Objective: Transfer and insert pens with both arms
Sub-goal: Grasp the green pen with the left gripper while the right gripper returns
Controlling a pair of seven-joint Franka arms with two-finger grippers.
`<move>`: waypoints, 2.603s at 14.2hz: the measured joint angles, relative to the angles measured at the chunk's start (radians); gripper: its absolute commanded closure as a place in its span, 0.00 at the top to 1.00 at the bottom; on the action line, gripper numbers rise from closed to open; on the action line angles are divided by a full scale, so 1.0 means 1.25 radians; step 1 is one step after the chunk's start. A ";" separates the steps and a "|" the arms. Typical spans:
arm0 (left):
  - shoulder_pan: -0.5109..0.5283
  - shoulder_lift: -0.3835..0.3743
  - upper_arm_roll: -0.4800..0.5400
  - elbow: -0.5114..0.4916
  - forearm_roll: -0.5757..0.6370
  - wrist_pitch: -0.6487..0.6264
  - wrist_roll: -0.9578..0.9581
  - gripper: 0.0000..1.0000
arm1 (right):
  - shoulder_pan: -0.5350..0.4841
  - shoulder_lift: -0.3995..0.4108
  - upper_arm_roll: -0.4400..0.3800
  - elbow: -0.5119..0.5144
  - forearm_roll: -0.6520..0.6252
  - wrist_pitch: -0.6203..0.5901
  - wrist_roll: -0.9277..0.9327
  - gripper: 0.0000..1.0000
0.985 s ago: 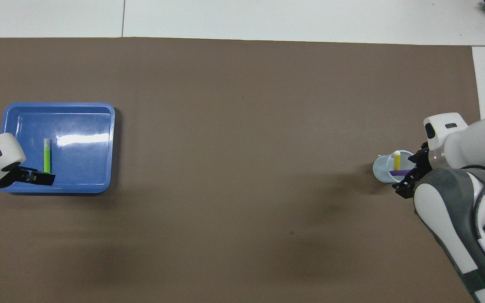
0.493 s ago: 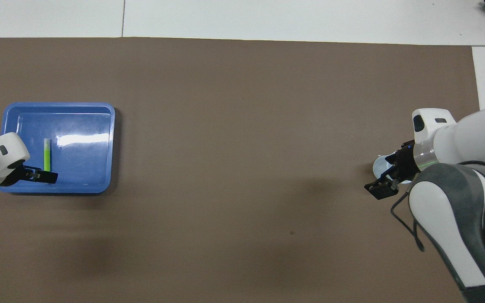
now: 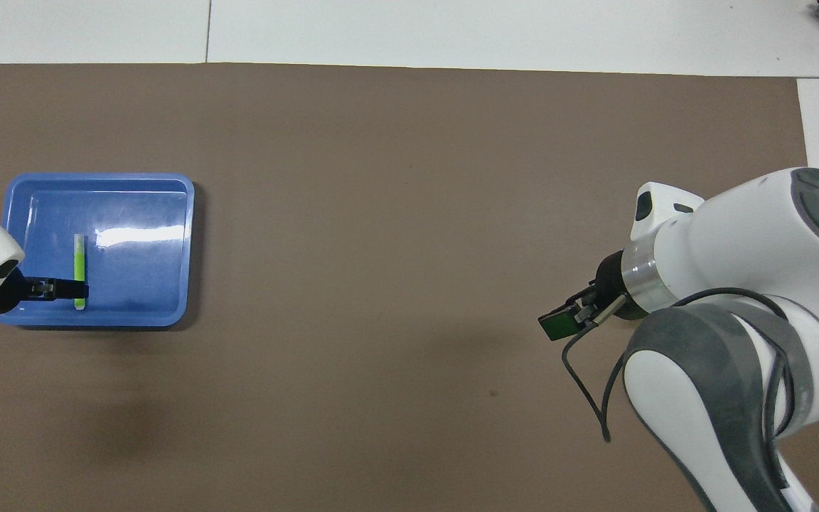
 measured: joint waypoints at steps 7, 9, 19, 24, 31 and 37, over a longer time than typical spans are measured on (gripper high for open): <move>-0.005 0.096 -0.008 0.039 -0.001 0.071 -0.018 0.93 | 0.056 0.000 0.000 0.002 0.155 0.009 0.309 1.00; -0.006 0.107 -0.008 0.040 -0.001 0.077 -0.018 0.68 | 0.082 0.000 0.000 0.003 0.197 0.045 0.405 1.00; -0.012 0.110 -0.007 0.045 -0.001 0.092 -0.018 0.00 | 0.188 0.003 0.001 0.003 0.273 0.226 0.717 1.00; -0.015 0.109 -0.011 0.072 -0.001 0.028 -0.041 0.00 | 0.212 0.003 0.001 0.003 0.275 0.230 0.779 1.00; -0.066 0.057 -0.015 0.145 -0.012 -0.164 -0.256 0.00 | 0.222 0.004 0.001 0.003 0.275 0.255 0.812 1.00; -0.099 -0.052 -0.022 0.160 -0.116 -0.323 -0.443 0.00 | 0.222 0.004 0.001 0.003 0.275 0.255 0.823 1.00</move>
